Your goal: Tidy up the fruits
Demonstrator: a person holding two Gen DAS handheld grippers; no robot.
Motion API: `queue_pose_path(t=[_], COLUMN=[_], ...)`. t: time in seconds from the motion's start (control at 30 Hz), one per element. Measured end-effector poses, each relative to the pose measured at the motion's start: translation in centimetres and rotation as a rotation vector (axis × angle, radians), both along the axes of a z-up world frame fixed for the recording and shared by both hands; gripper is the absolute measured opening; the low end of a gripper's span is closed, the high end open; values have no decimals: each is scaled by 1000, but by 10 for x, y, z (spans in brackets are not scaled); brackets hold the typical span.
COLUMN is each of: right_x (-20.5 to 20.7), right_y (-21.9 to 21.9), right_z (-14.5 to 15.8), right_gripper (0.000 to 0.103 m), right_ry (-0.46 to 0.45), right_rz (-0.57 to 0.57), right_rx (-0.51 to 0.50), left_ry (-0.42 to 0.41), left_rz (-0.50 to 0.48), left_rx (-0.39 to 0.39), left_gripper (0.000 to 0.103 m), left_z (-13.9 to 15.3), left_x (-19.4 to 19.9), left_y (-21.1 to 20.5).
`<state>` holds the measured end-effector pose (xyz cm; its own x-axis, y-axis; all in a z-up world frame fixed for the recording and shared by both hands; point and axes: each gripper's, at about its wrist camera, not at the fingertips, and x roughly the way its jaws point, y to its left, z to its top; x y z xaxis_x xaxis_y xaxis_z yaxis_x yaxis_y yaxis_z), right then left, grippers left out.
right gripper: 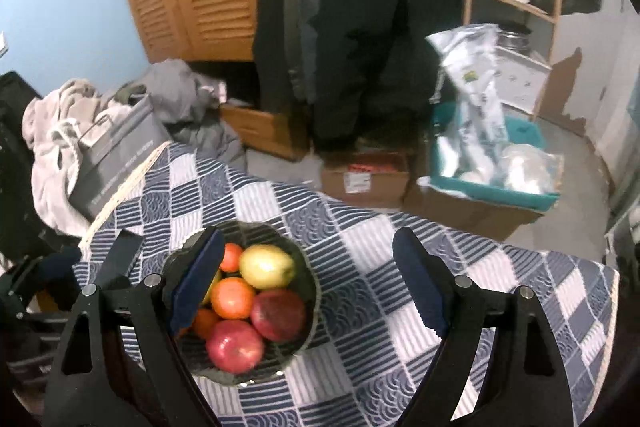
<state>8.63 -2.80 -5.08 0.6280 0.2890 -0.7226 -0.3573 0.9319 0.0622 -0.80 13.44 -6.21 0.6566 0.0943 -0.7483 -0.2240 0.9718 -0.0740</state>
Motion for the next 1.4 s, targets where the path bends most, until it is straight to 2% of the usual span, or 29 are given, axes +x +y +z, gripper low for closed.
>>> queue_pose_path(t=[0.53, 0.77, 1.0, 1.4], right_x=[-45, -62, -74, -89], right_y=[-59, -79, -98, -133], right_z=[51, 70, 80, 88], right_gripper=[85, 85, 85, 85], right_ry=[-123, -193, -242, -290], right_rz=[-74, -109, -142, -200], right_rx=[4, -14, -36, -58], left_ry=[-107, -157, -197, -198], left_rz=[-51, -70, -74, -93], left_rx=[36, 50, 55, 81], left_gripper=[92, 98, 102, 102], left_z=[49, 68, 82, 90], left_x=[-16, -24, -27, -25], left_y=[-31, -46, -56, -75])
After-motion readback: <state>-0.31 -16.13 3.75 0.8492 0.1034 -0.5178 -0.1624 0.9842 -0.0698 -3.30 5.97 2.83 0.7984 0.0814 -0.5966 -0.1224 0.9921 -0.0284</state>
